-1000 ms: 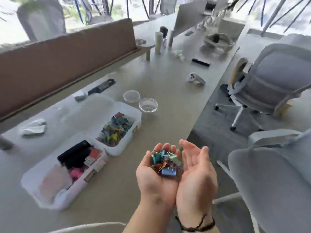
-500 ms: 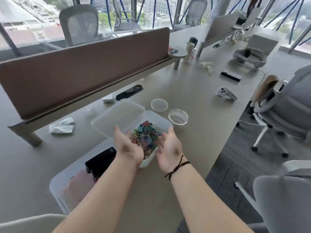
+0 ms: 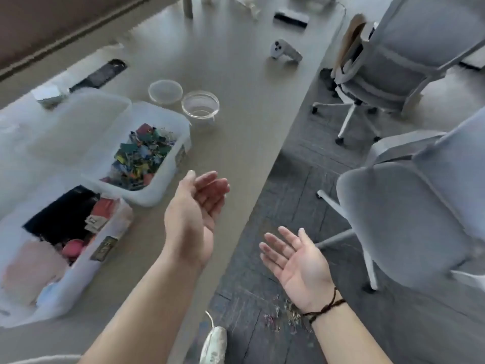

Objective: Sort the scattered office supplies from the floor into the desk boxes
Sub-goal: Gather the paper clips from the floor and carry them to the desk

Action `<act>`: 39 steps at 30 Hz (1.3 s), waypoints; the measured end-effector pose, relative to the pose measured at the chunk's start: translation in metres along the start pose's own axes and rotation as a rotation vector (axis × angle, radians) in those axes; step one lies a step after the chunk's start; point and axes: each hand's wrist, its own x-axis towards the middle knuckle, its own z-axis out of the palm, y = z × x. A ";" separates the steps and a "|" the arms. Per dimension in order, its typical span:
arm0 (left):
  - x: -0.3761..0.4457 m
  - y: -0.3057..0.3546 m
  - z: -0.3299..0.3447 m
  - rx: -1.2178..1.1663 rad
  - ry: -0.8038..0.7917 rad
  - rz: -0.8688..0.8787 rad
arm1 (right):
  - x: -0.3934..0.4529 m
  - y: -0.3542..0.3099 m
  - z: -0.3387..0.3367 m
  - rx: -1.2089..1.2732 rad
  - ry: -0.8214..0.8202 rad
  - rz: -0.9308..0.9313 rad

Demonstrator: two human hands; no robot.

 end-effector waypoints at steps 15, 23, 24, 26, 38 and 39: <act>-0.027 -0.441 -0.072 1.486 -0.247 -0.193 | 0.055 0.093 -0.390 -0.179 0.609 -0.020; 0.062 -0.589 -0.140 1.804 -0.262 -0.103 | 0.171 0.191 -0.524 -0.395 0.585 -0.107; 0.077 -0.608 -0.149 1.851 -0.268 -0.089 | 0.191 0.205 -0.537 -0.408 0.581 -0.125; 0.106 -0.644 -0.165 1.914 -0.280 -0.057 | 0.231 0.227 -0.558 -0.466 0.580 -0.155; 0.236 -0.825 -0.238 1.901 -0.871 0.137 | 0.429 0.305 -0.662 -1.226 0.398 -0.346; 0.240 -0.835 -0.239 1.890 -0.979 0.164 | 0.439 0.307 -0.667 -1.265 0.384 -0.357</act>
